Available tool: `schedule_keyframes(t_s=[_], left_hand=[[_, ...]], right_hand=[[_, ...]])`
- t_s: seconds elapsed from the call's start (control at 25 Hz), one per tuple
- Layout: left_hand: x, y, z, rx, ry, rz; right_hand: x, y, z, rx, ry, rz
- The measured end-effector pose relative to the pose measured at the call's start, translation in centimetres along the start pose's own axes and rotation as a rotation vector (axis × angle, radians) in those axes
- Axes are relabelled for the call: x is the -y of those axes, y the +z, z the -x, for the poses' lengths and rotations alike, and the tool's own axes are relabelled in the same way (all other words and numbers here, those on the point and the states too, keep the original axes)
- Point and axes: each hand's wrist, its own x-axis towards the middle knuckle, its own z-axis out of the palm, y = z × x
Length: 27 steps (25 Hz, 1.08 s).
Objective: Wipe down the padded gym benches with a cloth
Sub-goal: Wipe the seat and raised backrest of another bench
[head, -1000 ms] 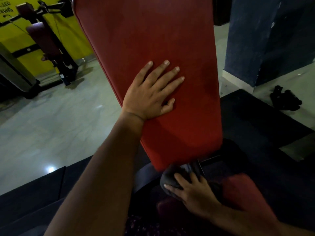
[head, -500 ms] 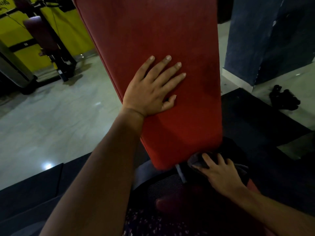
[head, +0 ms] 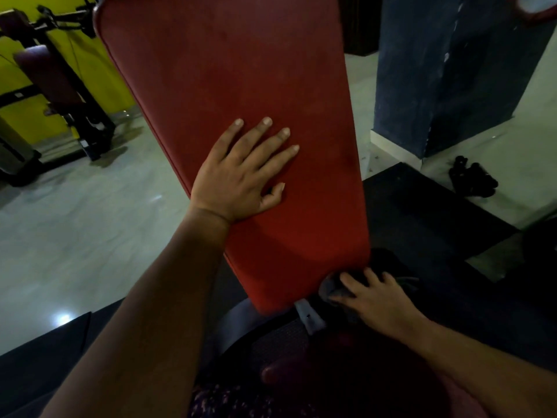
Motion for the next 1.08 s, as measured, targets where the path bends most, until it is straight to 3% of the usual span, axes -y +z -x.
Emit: schedule_keyframes(t_s=[0.16, 0.36, 0.48, 0.56, 0.68, 0.76, 0.8, 0.96, 1.08], left_hand=[[-0.1, 0.0, 0.1, -0.005, -0.008, 0.009], [-0.1, 0.0, 0.0, 0.006, -0.003, 0.002], [-0.1, 0.0, 0.2, 0.006, -0.009, 0.000], [0.0, 0.0, 0.1, 0.009, -0.003, 0.009], [0.0, 0.1, 0.3, 0.011, 0.010, -0.009], [-0.1, 0.1, 0.4, 0.010, 0.001, -0.086], [-0.1, 0.1, 0.4, 0.016, -0.006, -0.127], [-0.2, 0.0, 0.2, 0.056, -0.007, -0.103], [-0.1, 0.2, 0.4, 0.056, -0.004, -0.036]], right_hand=[[-3.5, 0.4, 2.9, 0.020, 0.334, -0.225], [-1.9, -0.1, 2.4, -0.057, 0.963, -1.393], [-0.4, 0.7, 1.2, -0.263, 1.372, -1.741], [0.3, 0.7, 0.4, -0.315, 1.506, -1.915], [-0.3, -1.1, -0.9, -0.548, 1.520, -2.040], [-2.4, -1.5, -1.7, -0.716, 1.486, -1.939], [-3.5, -1.8, -2.1, -0.693, 1.442, -1.884], [-5.4, -1.5, -3.2, -0.267, 1.369, -1.941], [-4.7, -3.9, -4.3, -0.155, 1.282, -1.962]])
